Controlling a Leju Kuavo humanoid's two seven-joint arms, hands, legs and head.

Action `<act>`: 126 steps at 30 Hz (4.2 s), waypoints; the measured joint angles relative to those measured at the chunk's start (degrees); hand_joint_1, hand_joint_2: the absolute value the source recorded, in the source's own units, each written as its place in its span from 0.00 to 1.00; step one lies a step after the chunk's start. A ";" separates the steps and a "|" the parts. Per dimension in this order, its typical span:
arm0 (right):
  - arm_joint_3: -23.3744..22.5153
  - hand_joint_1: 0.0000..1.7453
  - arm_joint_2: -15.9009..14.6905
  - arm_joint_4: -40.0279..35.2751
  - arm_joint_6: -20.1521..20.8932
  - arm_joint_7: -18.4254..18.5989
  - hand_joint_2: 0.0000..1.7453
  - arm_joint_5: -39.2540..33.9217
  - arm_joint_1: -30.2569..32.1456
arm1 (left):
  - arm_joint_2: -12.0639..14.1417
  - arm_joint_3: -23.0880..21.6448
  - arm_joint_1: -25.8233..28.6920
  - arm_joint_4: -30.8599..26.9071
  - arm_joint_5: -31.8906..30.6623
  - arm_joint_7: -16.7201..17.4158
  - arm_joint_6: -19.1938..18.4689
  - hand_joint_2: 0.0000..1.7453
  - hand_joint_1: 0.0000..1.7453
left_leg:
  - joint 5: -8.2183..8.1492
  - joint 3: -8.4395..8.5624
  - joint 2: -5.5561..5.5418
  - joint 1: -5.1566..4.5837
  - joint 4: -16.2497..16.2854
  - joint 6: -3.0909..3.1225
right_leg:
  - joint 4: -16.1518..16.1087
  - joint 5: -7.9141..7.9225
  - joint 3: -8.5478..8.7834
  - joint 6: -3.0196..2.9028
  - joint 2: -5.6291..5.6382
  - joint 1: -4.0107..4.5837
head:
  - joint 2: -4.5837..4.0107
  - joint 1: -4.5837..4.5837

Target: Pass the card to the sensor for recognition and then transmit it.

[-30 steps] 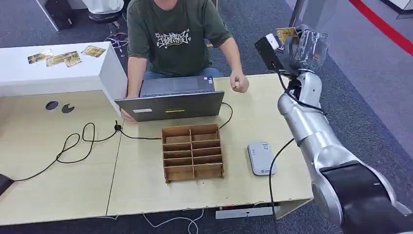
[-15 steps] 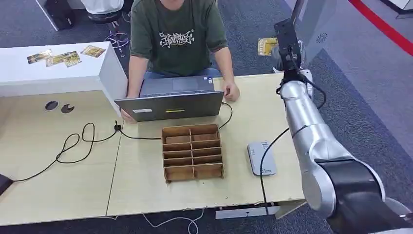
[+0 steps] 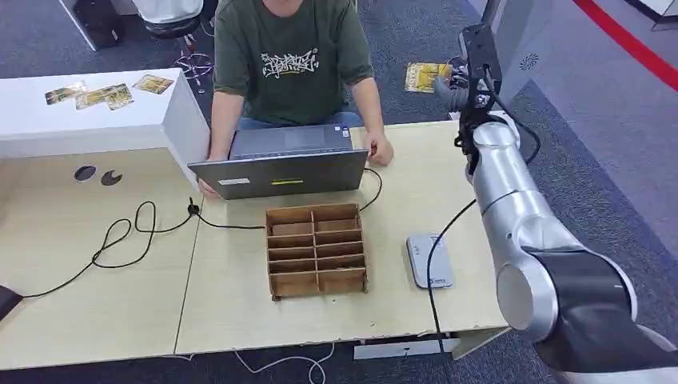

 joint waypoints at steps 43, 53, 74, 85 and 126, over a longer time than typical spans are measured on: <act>7.13 1.00 -10.62 -27.59 -2.41 -8.54 1.00 -22.10 43.48 | -2.45 4.83 1.90 0.68 2.56 -1.86 0.02 0.00 0.00 | -0.10 -0.03 -0.02 0.00 0.00 0.07 | -0.07 -0.06 0.01 0.05 -0.03 0.00 | 0.00 0.02; 7.13 1.00 -10.69 -31.52 -2.47 -8.46 1.00 -22.12 48.39 | -2.95 5.29 1.91 1.25 2.62 -1.95 0.02 0.00 0.00 | -0.10 -0.02 0.00 0.00 0.00 0.07 | -0.07 -0.05 0.02 0.06 -0.02 0.00 | 0.00 0.00; 9.14 1.00 -11.15 -49.08 -6.91 -5.99 1.00 -16.33 61.79 | -5.05 7.91 2.51 3.78 3.58 -3.15 -0.24 0.00 0.00 | -0.19 -0.03 -0.01 0.00 -0.01 0.07 | -0.07 -0.11 0.02 0.05 -0.04 0.00 | 0.00 0.00; 11.61 1.00 -12.81 -53.24 -7.69 -4.41 1.00 -16.17 66.24 | -5.46 8.22 2.62 4.31 3.13 -3.19 -0.35 0.00 0.00 | -0.21 -0.04 0.05 -0.01 -0.01 0.10 | -0.08 -0.11 0.03 0.05 -0.02 0.00 | -0.02 0.00; 14.40 1.00 -13.11 -35.71 -2.84 -3.69 1.00 -14.73 51.45 | -4.07 8.26 2.54 4.44 -1.22 -2.36 -0.50 0.00 0.00 | -0.20 0.01 0.04 -0.01 -0.01 0.10 | -0.08 -0.10 0.05 0.05 -0.02 0.00 | 0.00 0.02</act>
